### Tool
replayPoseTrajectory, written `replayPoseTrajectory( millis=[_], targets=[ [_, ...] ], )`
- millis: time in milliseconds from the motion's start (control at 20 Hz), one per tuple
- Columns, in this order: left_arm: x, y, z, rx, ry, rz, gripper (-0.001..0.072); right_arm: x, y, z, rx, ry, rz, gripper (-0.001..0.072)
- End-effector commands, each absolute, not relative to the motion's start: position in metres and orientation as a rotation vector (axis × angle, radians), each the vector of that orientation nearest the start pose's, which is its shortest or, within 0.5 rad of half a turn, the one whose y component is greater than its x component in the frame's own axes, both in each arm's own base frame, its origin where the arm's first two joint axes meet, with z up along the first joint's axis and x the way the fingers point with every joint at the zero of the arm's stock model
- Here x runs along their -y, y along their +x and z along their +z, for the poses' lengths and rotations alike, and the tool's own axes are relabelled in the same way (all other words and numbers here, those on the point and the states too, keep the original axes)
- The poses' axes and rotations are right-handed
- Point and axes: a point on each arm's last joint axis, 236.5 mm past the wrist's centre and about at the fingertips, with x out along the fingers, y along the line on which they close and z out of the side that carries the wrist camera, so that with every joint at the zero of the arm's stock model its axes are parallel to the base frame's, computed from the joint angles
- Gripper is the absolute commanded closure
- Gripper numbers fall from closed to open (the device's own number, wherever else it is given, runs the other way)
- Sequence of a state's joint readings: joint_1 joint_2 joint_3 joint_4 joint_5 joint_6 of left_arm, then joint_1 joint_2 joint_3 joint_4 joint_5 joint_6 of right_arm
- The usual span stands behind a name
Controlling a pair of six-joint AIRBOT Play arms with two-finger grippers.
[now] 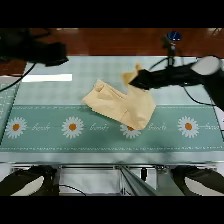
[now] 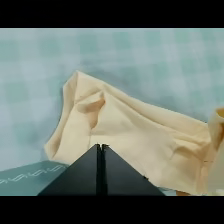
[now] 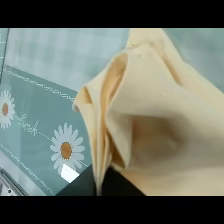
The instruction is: Fold the shirts.
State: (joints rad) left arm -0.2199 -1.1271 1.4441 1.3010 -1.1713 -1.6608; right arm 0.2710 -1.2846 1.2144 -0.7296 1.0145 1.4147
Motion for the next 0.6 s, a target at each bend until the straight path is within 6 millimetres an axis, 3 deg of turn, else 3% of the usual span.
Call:
replayPoseTrajectory(
  millis=[0,150,250,300,350,450,550],
  targets=[
    [0.121,0.334,0.183,-0.784,-0.229,-0.294,0.0688,-0.334,0.404,0.066,-1.143,0.482,0.782,0.0684],
    [0.122,0.295,0.121,-0.859,-0.319,-0.274,0.0688,-0.37,0.418,0.033,-1.209,0.49,0.791,0.0684],
    [0.131,0.28,0.082,-0.918,-0.384,-0.286,0.0688,-0.386,0.422,0.012,-1.247,0.5,0.784,0.0661],
    [0.135,0.276,0.066,-0.943,-0.415,-0.289,0.0688,-0.392,0.423,0.004,-1.264,0.506,0.787,0.0469],
    [0.139,0.275,0.051,-0.956,-0.444,-0.286,0.0688,-0.397,0.422,0.003,-1.279,0.522,0.804,0.0319],
    [0.14,0.277,0.031,-0.961,-0.485,-0.27,0.0688,-0.397,0.418,0.011,-1.297,0.519,0.843,0.0303],
    [0.139,0.28,0.021,-0.968,-0.492,-0.255,0.0688,-0.372,0.416,0.034,-1.329,0.498,0.877,0.0304]
  ],
)
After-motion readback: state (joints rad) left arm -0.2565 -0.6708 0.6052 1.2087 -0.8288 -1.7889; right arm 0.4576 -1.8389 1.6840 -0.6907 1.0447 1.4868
